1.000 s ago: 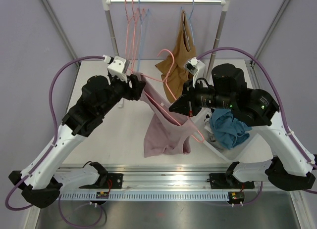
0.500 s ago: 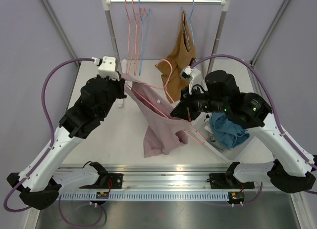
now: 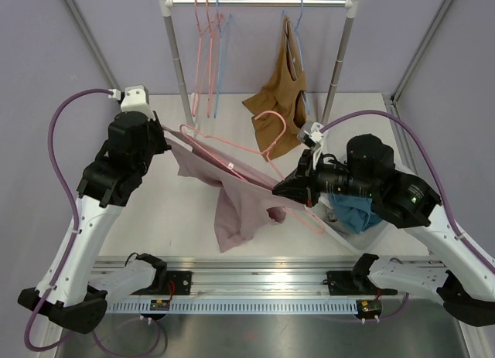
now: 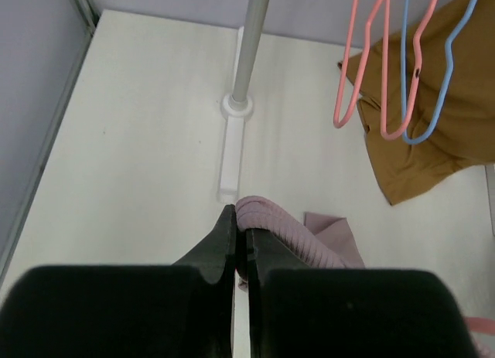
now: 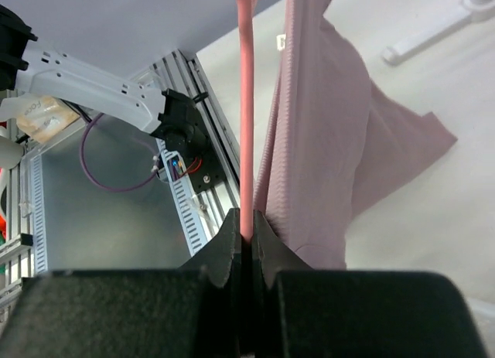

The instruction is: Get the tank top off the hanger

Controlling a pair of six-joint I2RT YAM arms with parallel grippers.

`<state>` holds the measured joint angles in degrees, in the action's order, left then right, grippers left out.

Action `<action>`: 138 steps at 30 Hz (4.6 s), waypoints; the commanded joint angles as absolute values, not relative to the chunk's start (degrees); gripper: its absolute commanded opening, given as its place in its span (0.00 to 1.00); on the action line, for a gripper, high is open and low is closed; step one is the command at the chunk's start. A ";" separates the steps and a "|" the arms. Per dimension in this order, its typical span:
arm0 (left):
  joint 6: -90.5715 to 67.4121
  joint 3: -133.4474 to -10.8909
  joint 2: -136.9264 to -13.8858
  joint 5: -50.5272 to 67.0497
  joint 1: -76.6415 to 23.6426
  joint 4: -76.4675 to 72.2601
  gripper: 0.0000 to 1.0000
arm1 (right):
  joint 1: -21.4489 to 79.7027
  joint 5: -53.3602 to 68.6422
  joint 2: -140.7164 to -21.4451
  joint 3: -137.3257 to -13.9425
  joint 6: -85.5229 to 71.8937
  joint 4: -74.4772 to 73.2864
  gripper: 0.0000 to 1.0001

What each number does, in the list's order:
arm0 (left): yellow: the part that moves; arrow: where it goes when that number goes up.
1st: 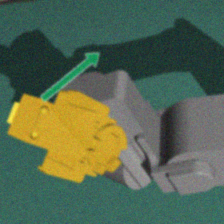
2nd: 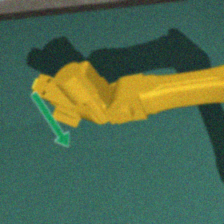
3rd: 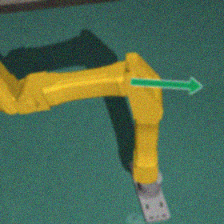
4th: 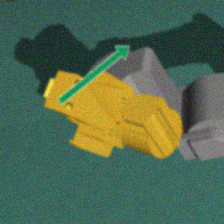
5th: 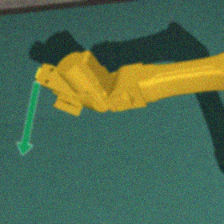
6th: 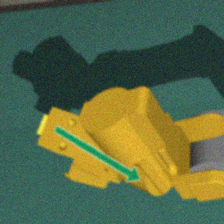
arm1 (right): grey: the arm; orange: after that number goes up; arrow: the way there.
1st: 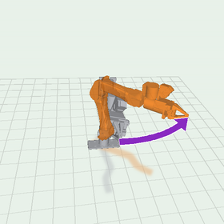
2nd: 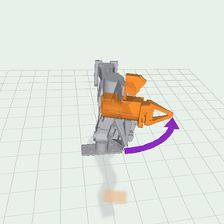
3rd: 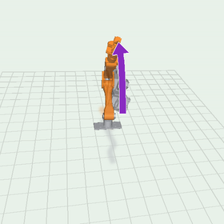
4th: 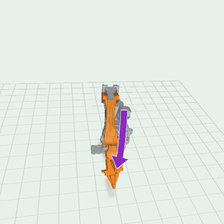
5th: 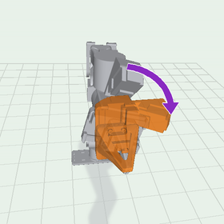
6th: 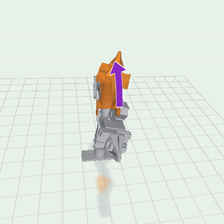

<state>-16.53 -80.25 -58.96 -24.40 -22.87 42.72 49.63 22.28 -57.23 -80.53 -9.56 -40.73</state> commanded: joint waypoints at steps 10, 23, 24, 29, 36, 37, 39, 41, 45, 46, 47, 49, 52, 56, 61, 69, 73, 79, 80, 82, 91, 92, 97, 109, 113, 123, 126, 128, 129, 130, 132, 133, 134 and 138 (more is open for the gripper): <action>-16.79 -66.02 -48.62 4.90 -18.90 35.52 0.00 | 50.10 18.81 -50.18 -64.01 -12.21 -6.10 0.00; -13.01 -55.55 -39.37 5.94 -18.98 35.68 0.00 | 50.10 4.07 -56.69 -53.09 -10.47 39.12 0.00; -13.09 -55.29 -40.07 2.76 -18.98 37.16 0.00 | 50.10 0.21 -56.52 -54.91 -9.59 36.15 0.00; -13.53 -51.77 -42.71 -3.70 -18.90 37.88 0.00 | 50.10 -22.55 -56.16 -64.68 -14.49 4.17 0.00; -14.59 -50.28 -43.95 4.04 -18.98 36.21 0.22 | 50.10 -26.27 -62.39 -79.24 -20.38 -26.61 0.00; -14.42 -50.19 -43.95 4.30 -18.98 36.21 0.29 | 50.10 -27.15 -65.36 -81.28 -20.13 -31.07 0.00; -14.07 -49.75 -43.68 4.57 -18.98 36.47 0.66 | 50.10 -29.18 -68.54 -87.85 -19.86 -35.05 0.00; -14.06 -49.31 -42.90 3.35 -18.98 36.91 0.87 | 49.84 -29.44 -73.63 -92.52 -18.46 -38.84 0.00; -14.32 -48.61 -40.70 -0.87 -18.98 37.53 0.99 | 45.54 -26.21 -84.09 -110.27 -16.70 -45.60 0.00; -14.41 -48.60 -40.17 -3.05 -18.98 37.62 0.99 | 43.61 -23.84 -88.03 -112.83 -16.61 -46.14 0.00; -14.50 -48.52 -39.56 -4.03 -18.98 37.70 0.99 | 40.64 -19.29 -90.07 -118.07 -16.70 -46.84 0.00; -14.59 -48.25 -37.89 -6.40 -18.98 37.70 0.99 | 38.68 -16.88 -97.16 -124.33 -15.65 -49.38 0.00; -14.59 -47.90 -36.39 -7.03 -18.98 37.44 0.99 | 36.48 -15.47 -108.49 -141.19 -13.01 -55.88 0.00; -14.33 -47.81 -35.68 -6.77 -18.98 37.18 0.99 | 32.26 -10.73 -119.43 -159.58 -11.43 -58.28 0.00; -14.15 -47.73 -35.77 -4.57 -18.98 36.91 0.99 | 27.35 -3.45 -122.95 -157.48 -11.86 -47.46 0.00; -13.89 -47.72 -35.42 -3.16 -18.98 36.56 0.99 | 25.49 -1.76 -126.65 -157.50 -12.66 -46.75 0.00; -13.97 -47.72 -35.77 -2.81 -18.98 36.56 0.99 | 25.58 -0.79 -126.74 -156.37 -13.01 -48.95 0.00; -14.50 -47.90 -36.65 -4.30 -18.98 37.26 0.99 | 27.59 -0.26 -120.07 -149.25 -11.96 -47.99 0.34; -14.59 -47.81 -36.48 -4.39 -18.98 37.18 0.99 | 28.03 -0.18 -119.19 -148.46 -11.26 -48.16 0.39; -14.85 -47.81 -36.04 -4.92 -18.98 37.09 0.99 | 29.79 -0.88 -115.94 -146.00 -9.85 -48.34 0.51; -18.18 -48.95 -39.89 -3.78 -18.98 37.70 0.99 | 35.07 1.22 -98.28 -125.70 -9.22 -47.19 1.00; -18.80 -50.26 -42.16 -3.34 -19.25 38.31 0.99 | 35.16 1.40 -94.96 -123.77 -9.58 -47.81 0.99; -27.04 -51.59 -49.21 -8.42 -30.80 40.96 0.99 | 35.16 3.86 -81.50 -105.32 -10.90 -47.73 1.00; -40.07 -45.36 -75.64 -19.07 -50.52 27.78 0.99 | 35.24 20.82 -43.17 -72.69 -16.43 -38.68 1.00; -41.48 -44.13 -83.75 -19.60 -52.82 23.39 0.99 | 35.16 24.34 -36.40 -71.28 -18.10 -38.85 0.99; -43.68 -40.34 -91.42 -18.28 -55.37 15.91 0.00 | 35.24 26.37 -31.55 -71.98 -18.99 -39.64 0.99; -43.07 -40.34 -85.12 -19.77 -56.51 16.78 0.00 | 35.24 24.88 -31.29 -72.86 -18.28 -41.13 0.99; -42.10 -41.57 -80.53 -20.91 -58.09 18.18 0.00 | 35.16 23.04 -30.59 -73.30 -18.28 -41.57 0.99; -41.49 -42.44 -78.33 -21.70 -58.79 19.24 0.00 | 35.24 22.33 -30.41 -73.39 -18.19 -41.75 1.00; -40.61 -44.45 -74.05 -22.14 -60.28 19.94 0.00 | 35.16 21.28 -30.15 -73.56 -18.28 -41.92 1.00; -38.42 -47.36 -70.77 -23.37 -62.04 22.22 0.00 | 35.24 17.85 -29.36 -74.35 -18.46 -42.54 0.99; -37.36 -50.77 -68.40 -23.73 -63.88 23.02 0.00 | 35.24 16.54 -28.75 -74.70 -18.63 -42.97 1.00; -36.14 -52.54 -67.77 -23.12 -64.85 24.07 0.00 | 35.24 13.22 -28.57 -75.40 -18.89 -43.24 0.99; -30.16 -62.73 -68.11 -20.57 -69.77 26.80 0.00 | 35.24 3.01 -27.34 -77.69 -21.97 -45.52 0.99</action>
